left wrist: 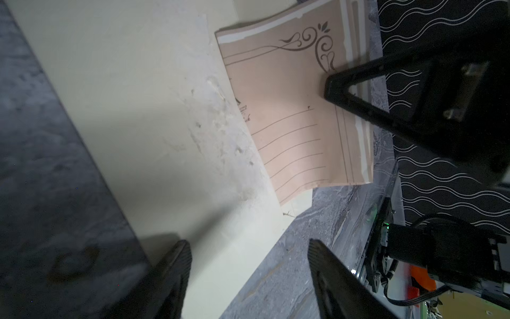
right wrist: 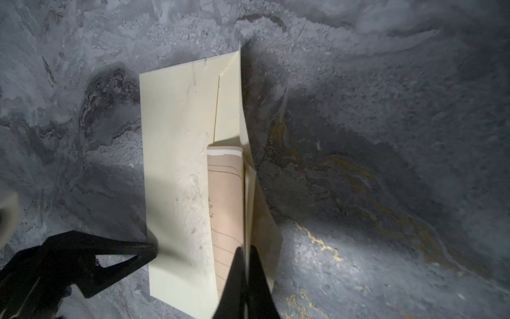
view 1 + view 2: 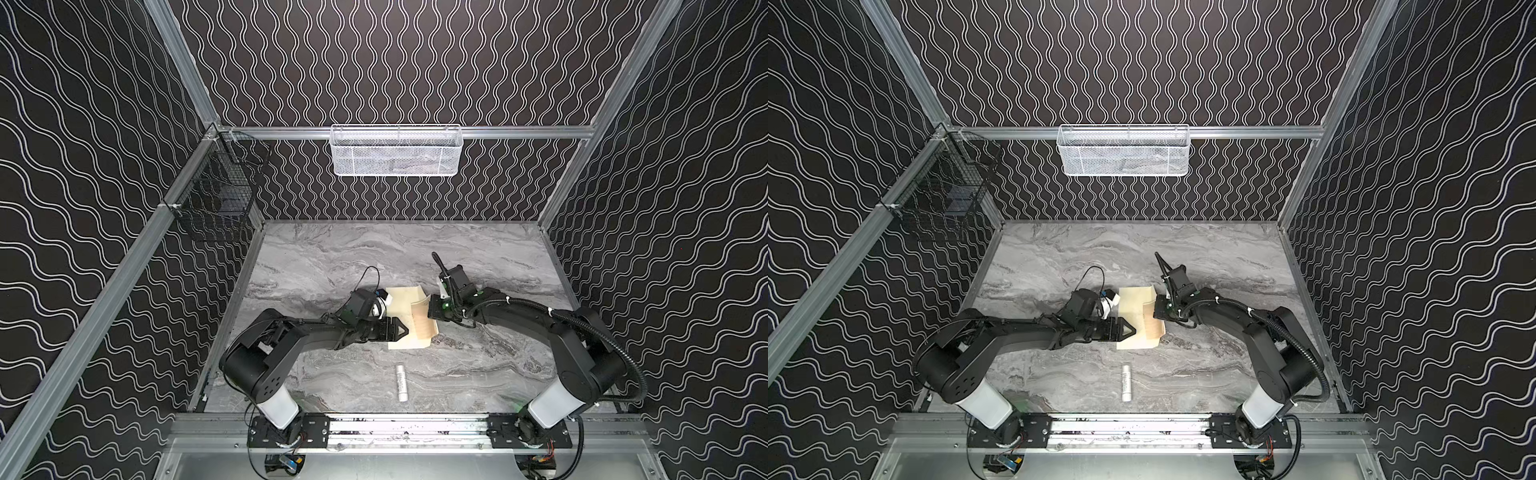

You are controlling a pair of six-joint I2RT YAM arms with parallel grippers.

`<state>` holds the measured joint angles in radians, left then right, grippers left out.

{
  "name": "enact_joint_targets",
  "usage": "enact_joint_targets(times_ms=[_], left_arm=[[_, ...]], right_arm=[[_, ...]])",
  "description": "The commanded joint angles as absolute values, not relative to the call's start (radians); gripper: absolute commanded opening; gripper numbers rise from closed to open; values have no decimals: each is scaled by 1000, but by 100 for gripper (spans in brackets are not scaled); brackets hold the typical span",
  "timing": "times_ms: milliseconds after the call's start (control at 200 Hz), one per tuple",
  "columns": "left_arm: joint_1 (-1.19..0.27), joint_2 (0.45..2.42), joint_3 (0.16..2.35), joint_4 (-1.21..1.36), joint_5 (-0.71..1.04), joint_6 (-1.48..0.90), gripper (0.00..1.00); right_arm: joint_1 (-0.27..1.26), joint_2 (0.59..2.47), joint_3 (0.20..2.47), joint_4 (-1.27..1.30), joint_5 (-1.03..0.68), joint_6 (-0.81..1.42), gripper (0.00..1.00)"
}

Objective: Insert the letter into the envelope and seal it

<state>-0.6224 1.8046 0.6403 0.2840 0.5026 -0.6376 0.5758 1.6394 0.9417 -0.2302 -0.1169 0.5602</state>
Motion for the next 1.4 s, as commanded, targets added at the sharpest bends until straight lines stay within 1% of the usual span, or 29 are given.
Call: enact_joint_targets(times_ms=[0,270,576,751,851,941,1086,1166,1396], left_arm=[[-631,1801,625,254,500,-660,72],[-644,1776,585,278,496,-678,72],[-648,1783,577,303,500,-683,72],[-651,1756,568,298,497,-685,72],[-649,1708,572,241,457,-668,73],[-632,1664,580,162,376,-621,75],[-589,1619,580,142,344,-616,78],[-585,1640,596,129,334,-601,78],[-578,1750,656,176,401,-593,73]], right_arm=[[581,1609,939,-248,-71,583,0],[614,1612,939,-270,-27,600,0],[634,1654,964,-284,-25,595,0],[640,1673,982,-288,-24,591,0],[643,1688,988,-289,-26,586,0],[647,1702,988,-287,-29,579,0],[647,1701,985,-286,-31,572,0],[647,1698,982,-285,-28,571,0],[653,1710,987,-269,-41,570,0]])
